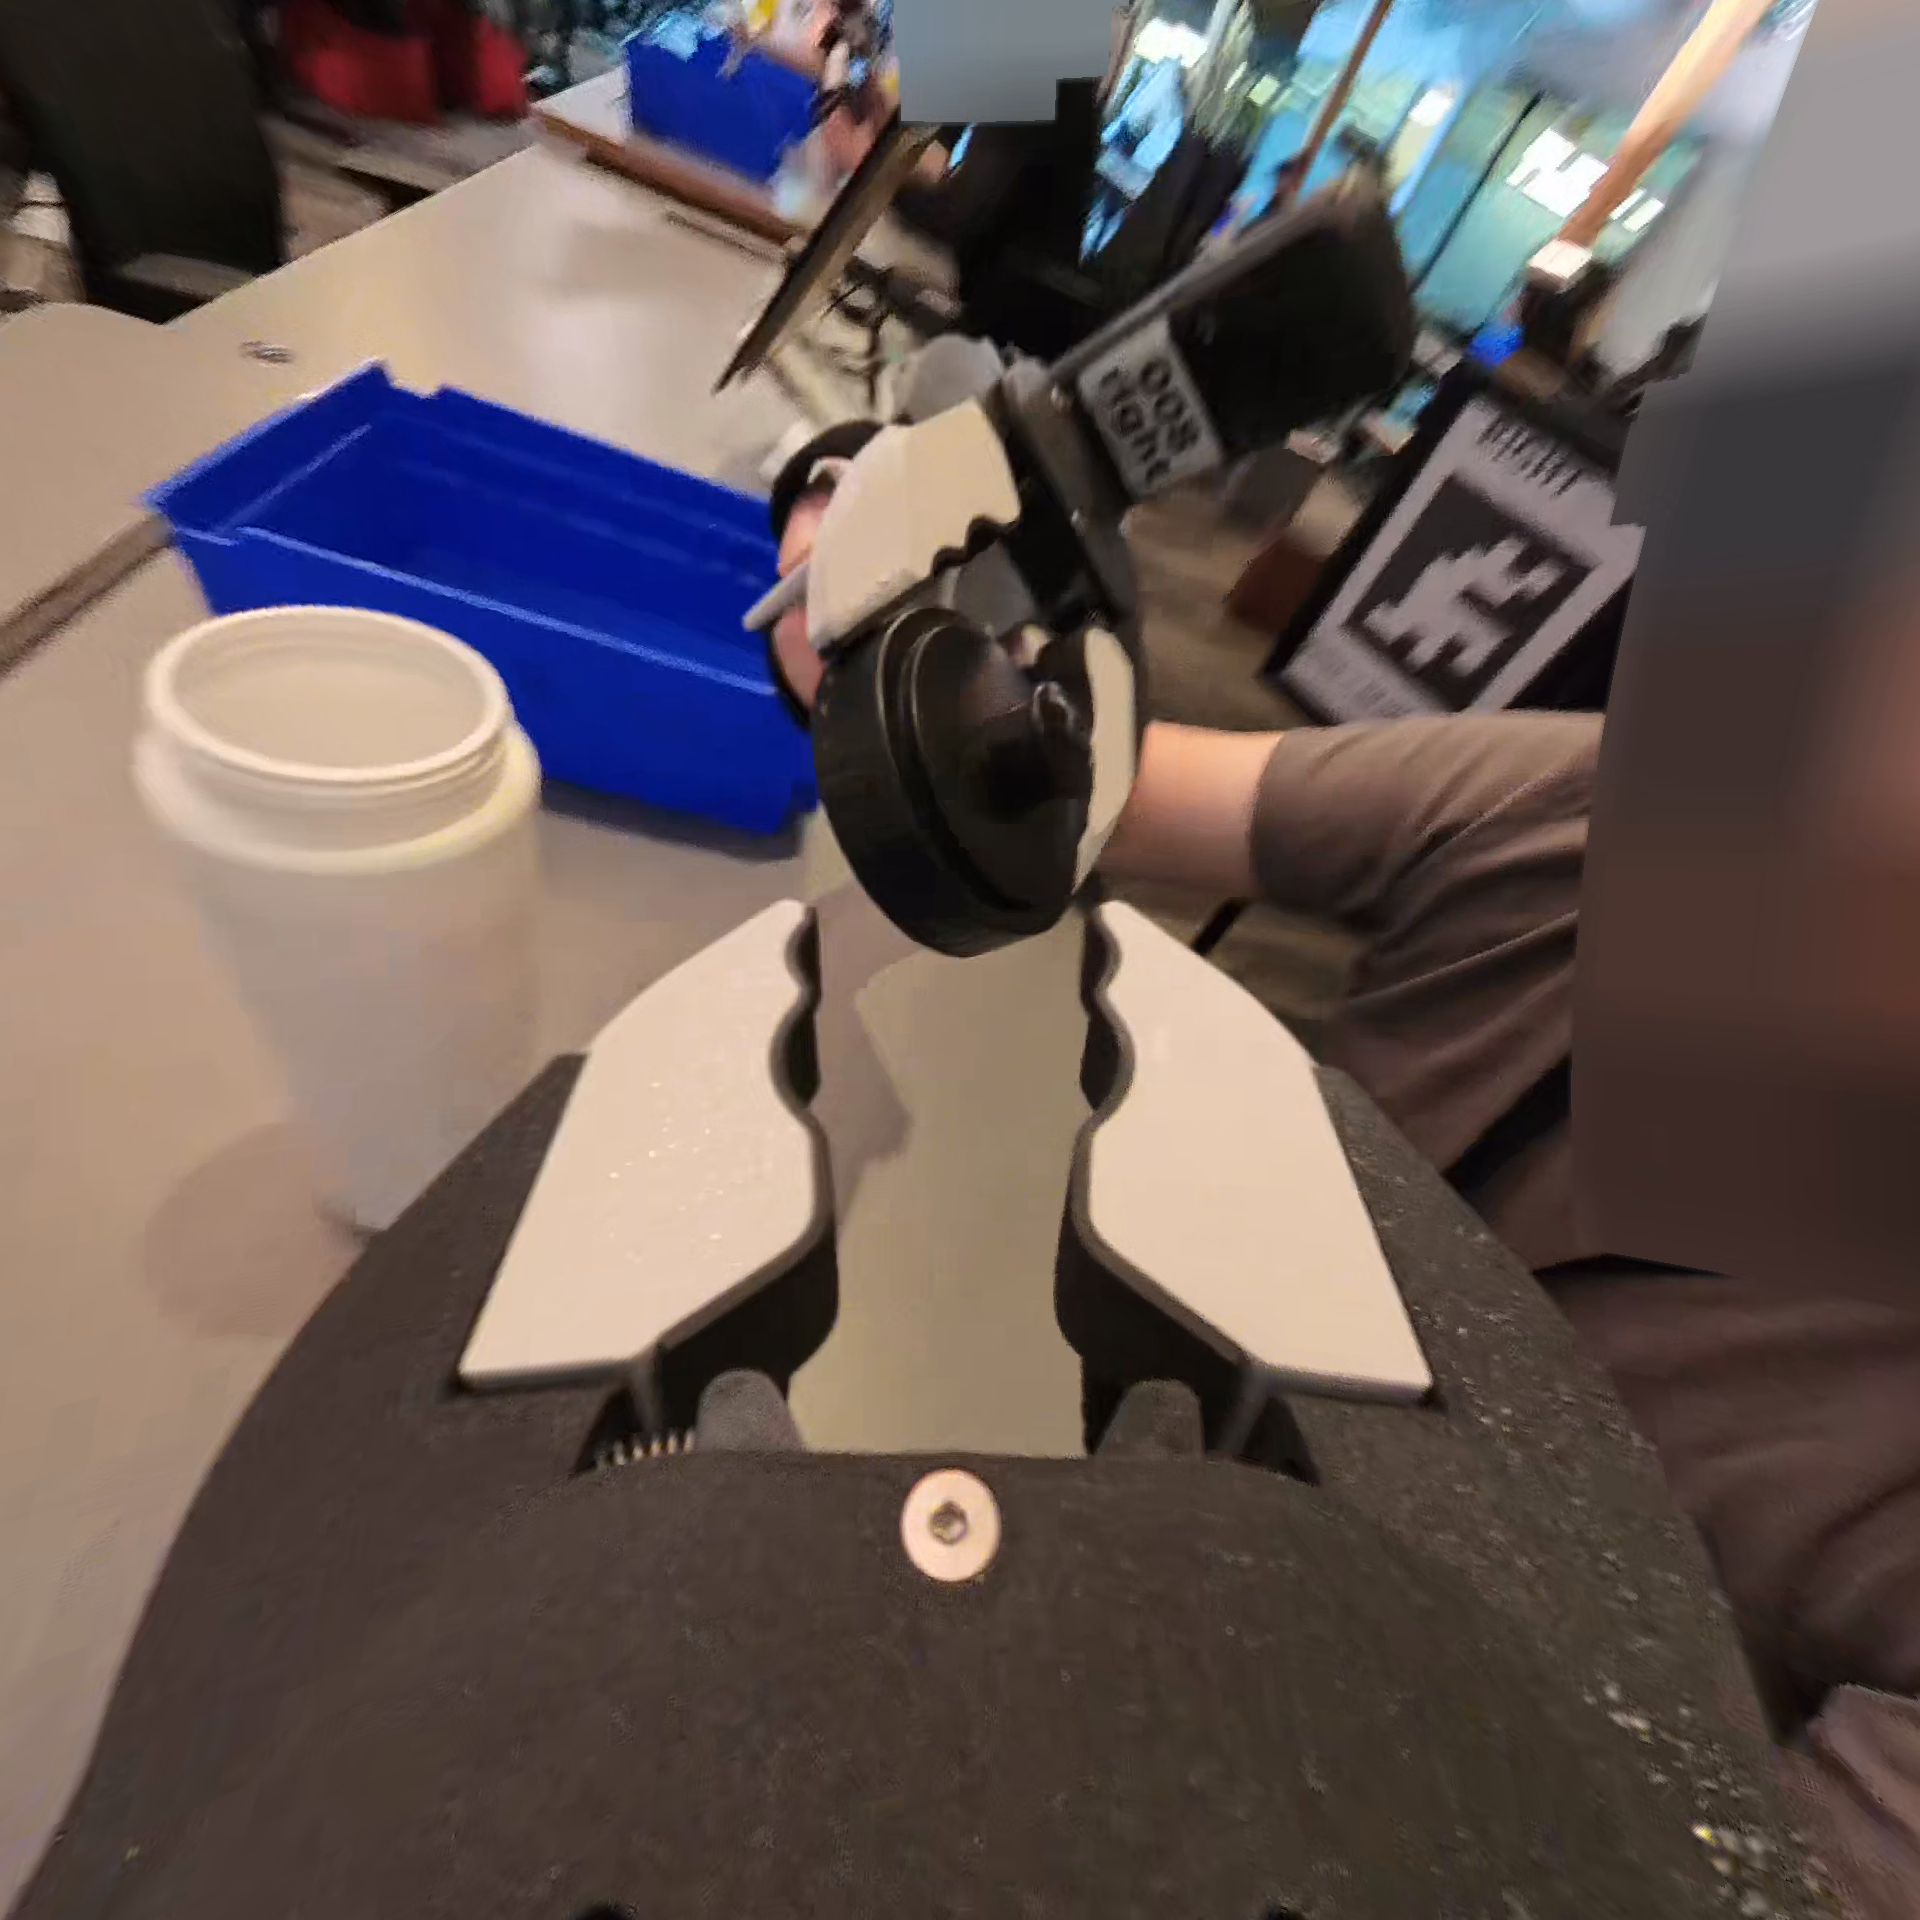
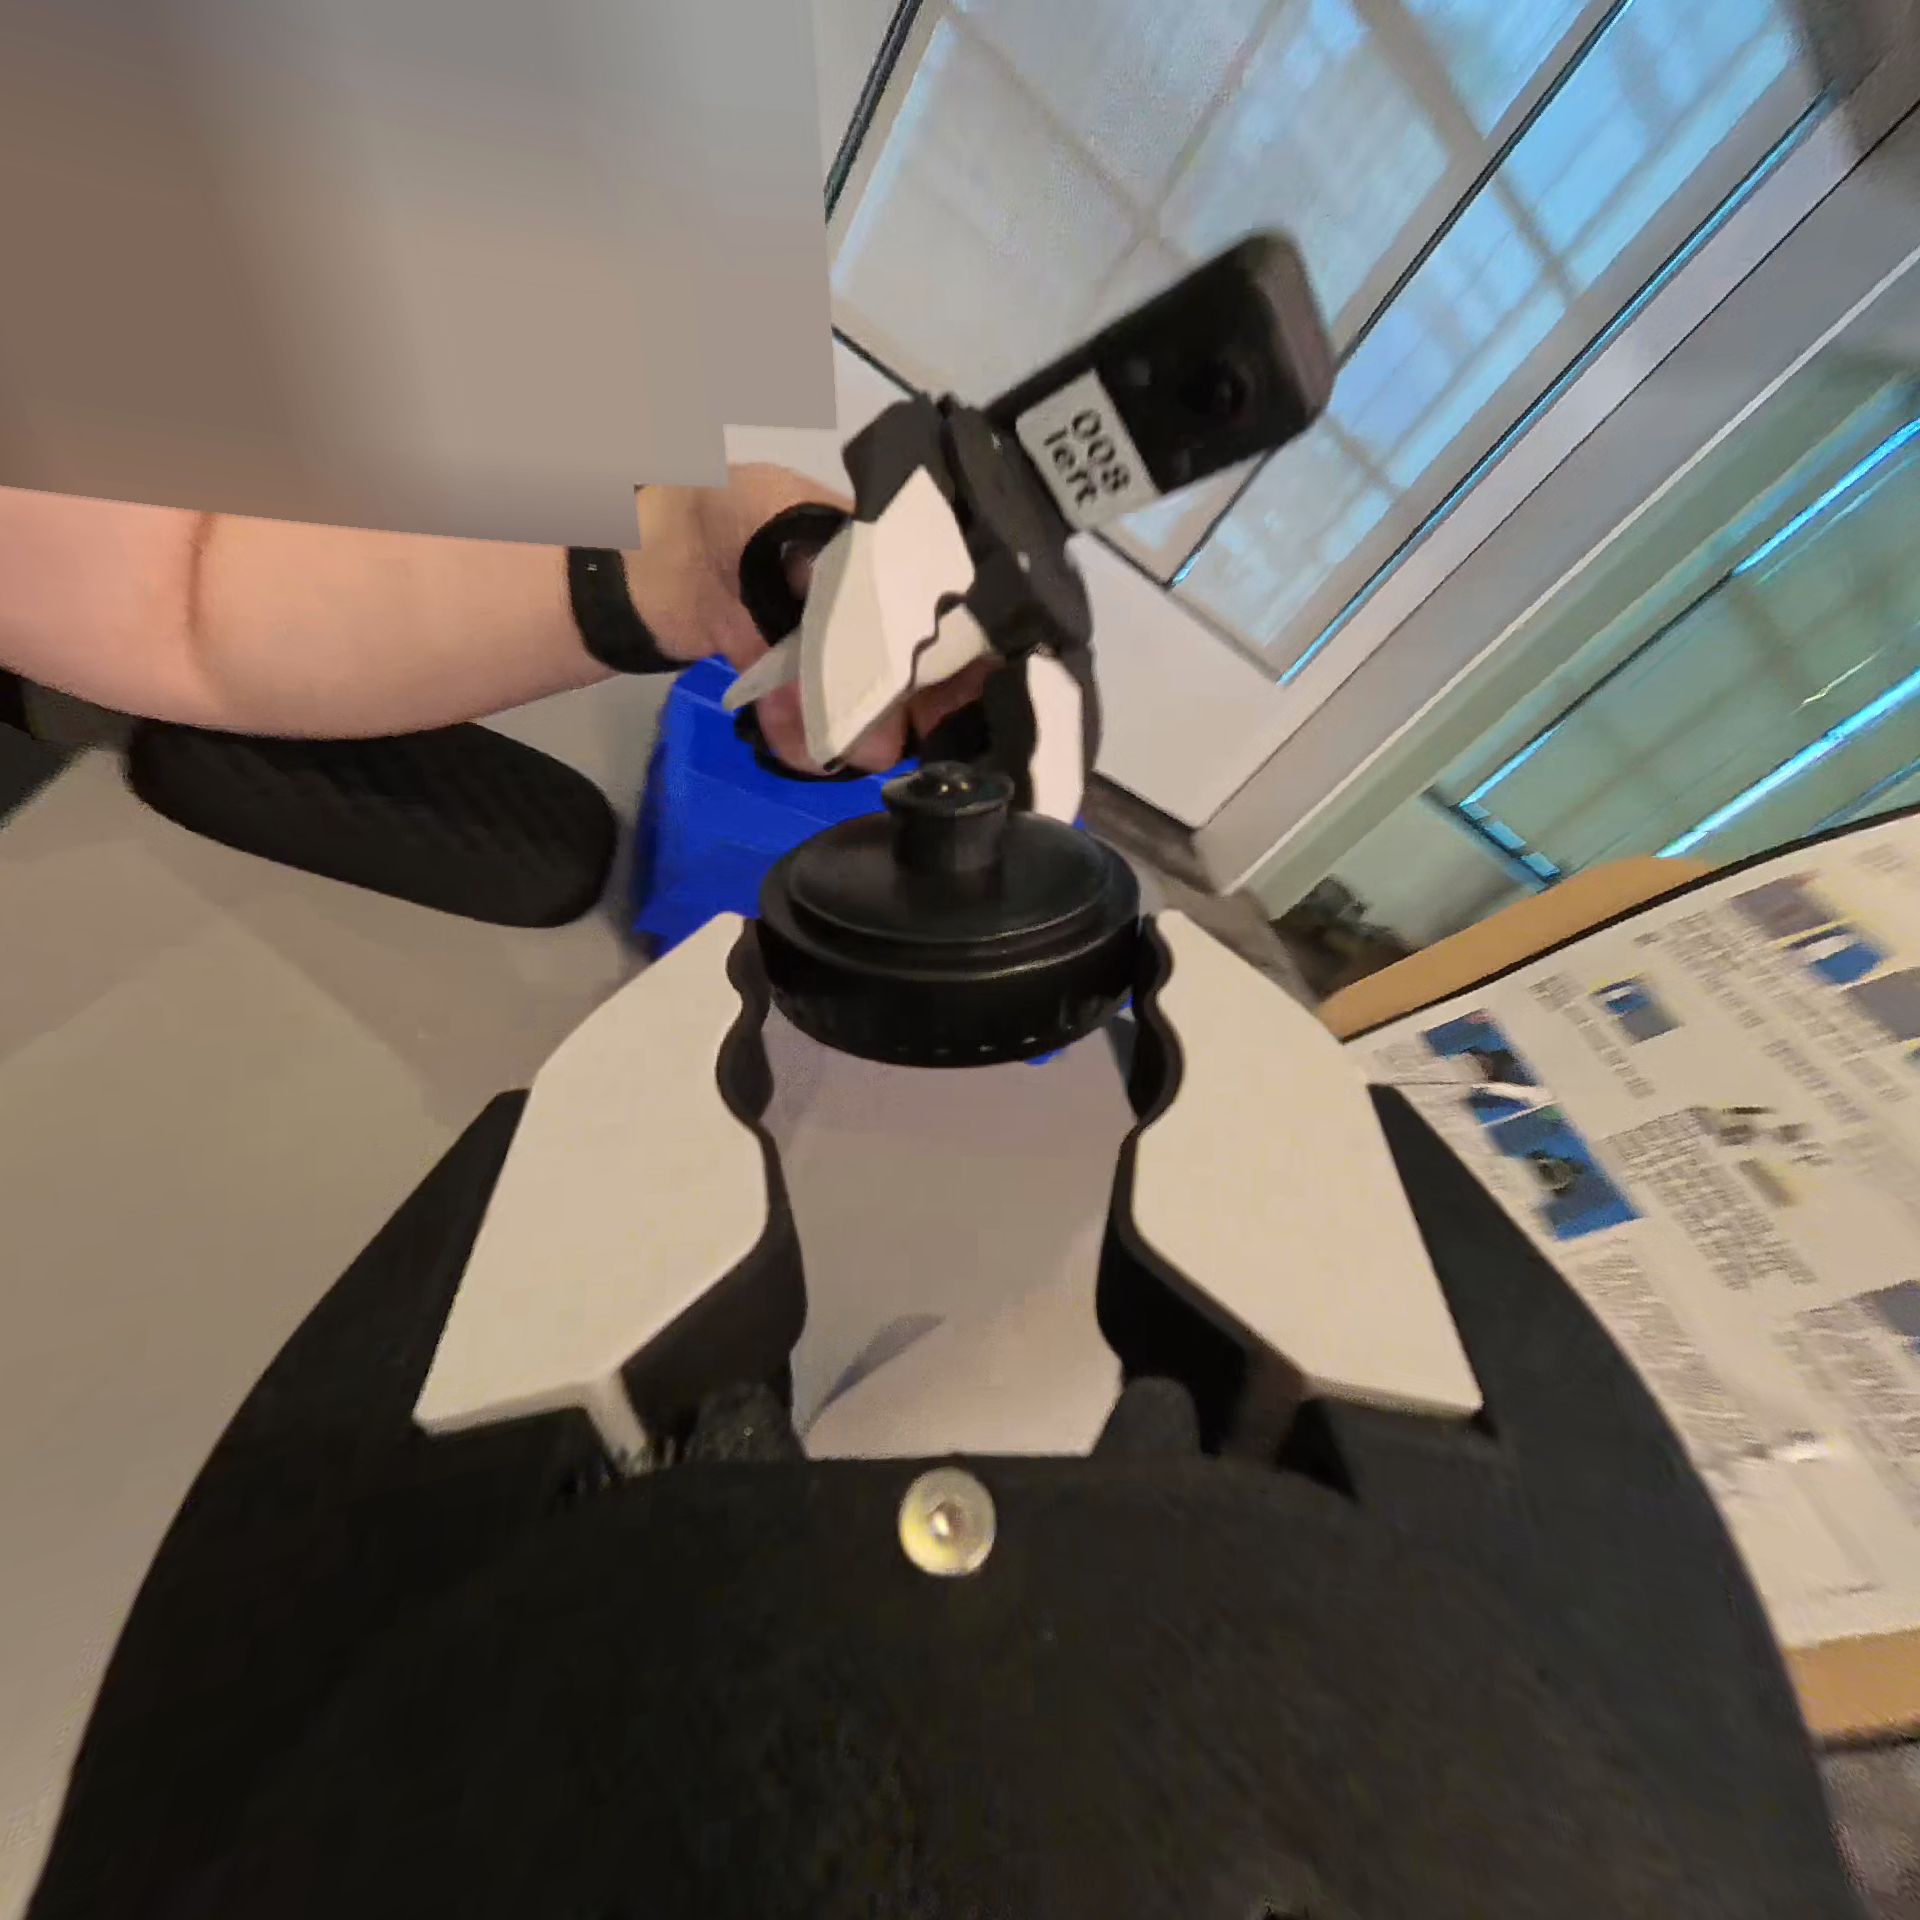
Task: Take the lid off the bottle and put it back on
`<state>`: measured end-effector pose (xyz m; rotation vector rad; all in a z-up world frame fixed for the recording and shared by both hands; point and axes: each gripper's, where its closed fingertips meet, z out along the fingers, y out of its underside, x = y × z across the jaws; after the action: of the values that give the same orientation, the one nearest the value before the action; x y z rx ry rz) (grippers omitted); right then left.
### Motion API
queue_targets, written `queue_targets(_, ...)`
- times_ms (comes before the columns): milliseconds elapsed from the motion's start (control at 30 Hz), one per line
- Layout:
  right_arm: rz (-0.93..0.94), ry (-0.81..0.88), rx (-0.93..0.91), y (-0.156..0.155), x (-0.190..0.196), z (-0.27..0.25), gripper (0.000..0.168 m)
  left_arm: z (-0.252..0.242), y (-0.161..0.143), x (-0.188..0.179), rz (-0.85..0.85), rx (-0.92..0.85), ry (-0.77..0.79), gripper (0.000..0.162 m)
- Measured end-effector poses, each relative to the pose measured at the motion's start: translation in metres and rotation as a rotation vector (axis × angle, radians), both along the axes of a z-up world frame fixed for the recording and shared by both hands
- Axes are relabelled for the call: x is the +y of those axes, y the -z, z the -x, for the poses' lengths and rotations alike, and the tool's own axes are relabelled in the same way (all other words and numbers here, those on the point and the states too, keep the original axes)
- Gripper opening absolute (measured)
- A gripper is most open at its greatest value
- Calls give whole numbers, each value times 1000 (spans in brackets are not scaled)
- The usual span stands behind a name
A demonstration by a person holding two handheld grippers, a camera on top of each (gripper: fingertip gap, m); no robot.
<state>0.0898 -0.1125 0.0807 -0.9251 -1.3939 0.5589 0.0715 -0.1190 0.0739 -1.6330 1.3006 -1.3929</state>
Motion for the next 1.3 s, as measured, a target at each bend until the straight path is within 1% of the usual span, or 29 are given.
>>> queue_targets(100,-102,17,12,-4,-2,-3,69,-13,2,-2,101,-36,27,44)
queue_targets(167,-141,10,-4,-2,-4,-3,69,-20,0,-7,160,-85,69,32)
queue_targets(233,-170,12,-7,-1,-4,-3,69,-23,-5,-13,236,-132,125,23)
queue_targets(400,-201,14,38,-4,-5,-5,70,-27,-13,-18,323,-213,181,15)
queue_targets(500,-231,14,70,-6,-8,-4,70,-28,-15,-23,337,-238,220,14)
queue_targets(600,-297,29,99,-8,-11,-3,76,-30,-17,-32,357,-256,270,13)
queue_targets(700,-350,15,121,-10,-20,-2,77,-33,-19,-41,383,-270,324,12)
queue_targets(1033,-351,-77,177,-18,-42,-3,77,-32,-27,-61,422,-325,463,12)
queue_targets(1233,-282,-68,144,-16,-35,-2,76,-33,-25,-53,409,-311,419,13)
queue_targets(1300,-262,-65,135,-15,-33,-2,76,-32,-26,-50,408,-316,400,17)
